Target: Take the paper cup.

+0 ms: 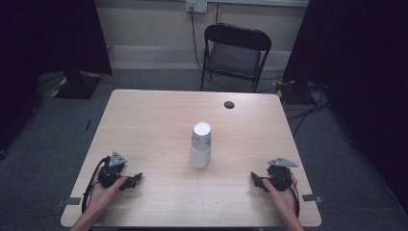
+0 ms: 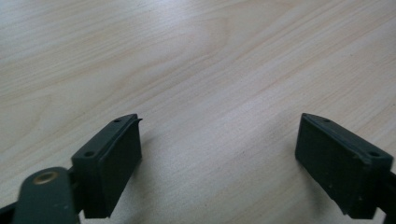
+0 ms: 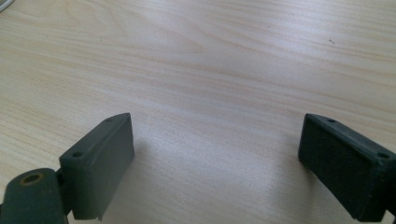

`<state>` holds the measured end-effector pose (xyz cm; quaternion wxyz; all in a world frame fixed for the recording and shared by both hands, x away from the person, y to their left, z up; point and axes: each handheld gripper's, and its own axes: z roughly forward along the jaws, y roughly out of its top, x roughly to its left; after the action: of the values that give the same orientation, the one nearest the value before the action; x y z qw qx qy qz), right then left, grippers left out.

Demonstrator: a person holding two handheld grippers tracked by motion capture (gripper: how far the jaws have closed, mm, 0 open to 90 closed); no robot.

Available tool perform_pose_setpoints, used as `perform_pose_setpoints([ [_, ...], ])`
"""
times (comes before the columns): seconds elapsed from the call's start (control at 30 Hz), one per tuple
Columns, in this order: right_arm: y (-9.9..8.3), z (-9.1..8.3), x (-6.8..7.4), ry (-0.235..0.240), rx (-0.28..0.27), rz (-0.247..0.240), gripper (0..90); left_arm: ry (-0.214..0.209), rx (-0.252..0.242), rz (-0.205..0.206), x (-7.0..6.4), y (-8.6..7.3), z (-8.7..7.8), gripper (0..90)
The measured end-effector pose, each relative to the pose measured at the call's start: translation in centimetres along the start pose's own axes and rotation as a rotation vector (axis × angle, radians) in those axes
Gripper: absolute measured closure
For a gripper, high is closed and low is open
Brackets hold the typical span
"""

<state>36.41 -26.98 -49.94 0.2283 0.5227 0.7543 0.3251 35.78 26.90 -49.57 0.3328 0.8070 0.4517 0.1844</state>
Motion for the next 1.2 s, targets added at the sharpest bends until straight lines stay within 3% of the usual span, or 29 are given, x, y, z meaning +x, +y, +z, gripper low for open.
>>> perform_pose_setpoints([
  [0.07, 0.0, 0.0, 0.0, 0.005, -0.003, -0.006, 10.4, -0.023, 0.005, 0.013, -0.2, 0.0, -0.3, 16.4],
  [0.27, 0.0, 0.0, 0.0, 0.023, -0.004, -0.026, 11.6, -0.056, -0.057, -0.002, -0.5, 0.3, -1.4, 17.2],
  [0.47, 0.0, 0.0, 0.2, 0.032, -0.005, -0.039, 11.6, -0.066, -0.106, 0.012, -1.0, 0.8, -2.1, 18.9],
  [0.57, 0.0, 0.0, 0.2, 0.032, -0.005, -0.040, 11.6, -0.114, -0.166, 0.036, -1.5, 1.4, -2.6, 18.9],
  [0.63, 0.0, 0.0, 0.2, 0.031, -0.005, -0.039, 11.6, -0.099, -0.193, 0.064, -2.0, 1.7, -2.9, 18.9],
  [0.7, 0.0, 0.0, 0.2, 0.031, -0.005, -0.038, 11.6, -0.097, -0.205, 0.079, -2.3, 1.9, -3.0, 18.8],
  [0.77, 0.0, 0.0, 0.3, 0.031, -0.005, -0.035, 11.5, -0.127, -0.204, 0.081, -2.6, 2.4, -3.0, 18.9],
  [0.87, 0.0, 0.0, 0.3, 0.030, -0.005, -0.036, 11.5, -0.134, -0.210, 0.064, -2.9, 2.7, -3.0, 20.2],
  [0.97, 0.0, 0.0, 0.3, 0.032, -0.004, -0.036, 11.5, -0.150, -0.242, 0.085, -3.8, 3.6, -3.2, 22.2],
  [1.07, 0.0, 0.0, 0.3, 0.032, -0.005, -0.036, 11.5, -0.146, -0.231, 0.085, -4.2, 4.0, -3.2, 22.1],
  [1.1, 0.0, 0.0, 0.3, 0.032, -0.005, -0.036, 11.5, -0.172, -0.227, 0.097, -4.7, 4.4, -3.2, 22.2],
  [1.2, 0.0, 0.0, 0.3, 0.032, -0.005, -0.037, 11.5, -0.180, -0.234, 0.107, -5.1, 4.9, -3.1, 23.2],
])
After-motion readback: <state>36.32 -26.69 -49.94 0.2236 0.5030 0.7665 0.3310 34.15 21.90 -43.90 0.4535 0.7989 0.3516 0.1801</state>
